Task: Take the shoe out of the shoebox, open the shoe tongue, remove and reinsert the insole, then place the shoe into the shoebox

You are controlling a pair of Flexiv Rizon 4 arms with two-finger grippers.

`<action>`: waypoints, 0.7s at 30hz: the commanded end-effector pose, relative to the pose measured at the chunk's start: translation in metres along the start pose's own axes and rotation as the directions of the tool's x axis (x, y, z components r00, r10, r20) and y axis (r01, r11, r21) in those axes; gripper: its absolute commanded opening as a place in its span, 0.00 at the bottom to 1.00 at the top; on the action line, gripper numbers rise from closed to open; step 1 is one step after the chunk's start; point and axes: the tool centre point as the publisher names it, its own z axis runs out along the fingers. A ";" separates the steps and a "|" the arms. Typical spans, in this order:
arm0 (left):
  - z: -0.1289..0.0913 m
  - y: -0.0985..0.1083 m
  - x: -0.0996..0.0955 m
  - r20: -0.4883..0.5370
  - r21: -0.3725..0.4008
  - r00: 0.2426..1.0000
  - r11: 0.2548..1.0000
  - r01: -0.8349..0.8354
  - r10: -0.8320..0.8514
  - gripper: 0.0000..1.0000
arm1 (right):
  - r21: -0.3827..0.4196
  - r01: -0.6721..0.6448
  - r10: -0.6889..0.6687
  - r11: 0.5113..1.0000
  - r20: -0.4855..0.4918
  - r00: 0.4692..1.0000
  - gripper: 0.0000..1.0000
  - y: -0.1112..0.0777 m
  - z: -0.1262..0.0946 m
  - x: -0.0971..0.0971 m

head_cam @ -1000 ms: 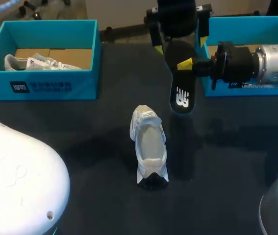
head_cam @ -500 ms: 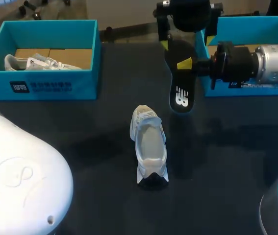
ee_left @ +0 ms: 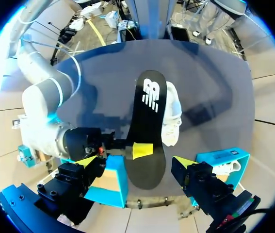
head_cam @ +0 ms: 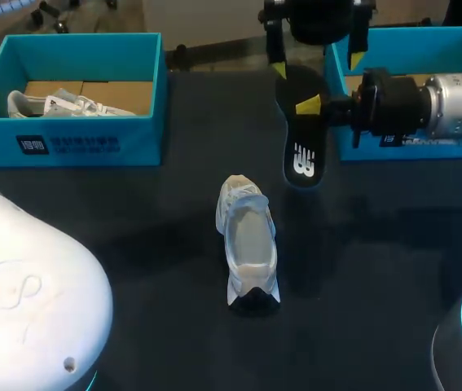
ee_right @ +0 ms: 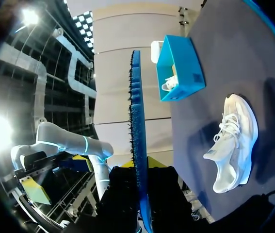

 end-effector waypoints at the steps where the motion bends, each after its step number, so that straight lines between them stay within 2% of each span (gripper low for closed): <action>1: -0.002 0.000 0.030 0.192 0.006 0.981 1.000 0.005 -0.006 1.00 | -0.016 -0.001 0.001 1.000 0.008 1.000 0.00 -0.006 -0.007 0.004; 8: -0.009 0.000 0.045 0.404 0.025 0.915 1.000 0.001 -0.011 1.00 | -0.037 0.010 -0.009 0.999 0.018 1.000 0.00 -0.011 -0.016 0.013; 14: -0.015 -0.002 0.053 0.488 0.004 0.873 1.000 -0.011 0.007 1.00 | -0.051 0.018 -0.017 0.999 0.029 0.999 0.00 -0.016 -0.022 0.023; 21: -0.014 -0.005 0.060 0.586 0.025 0.810 1.000 -0.006 -0.010 1.00 | -0.058 0.036 -0.034 0.998 0.027 0.999 0.00 -0.020 -0.023 0.031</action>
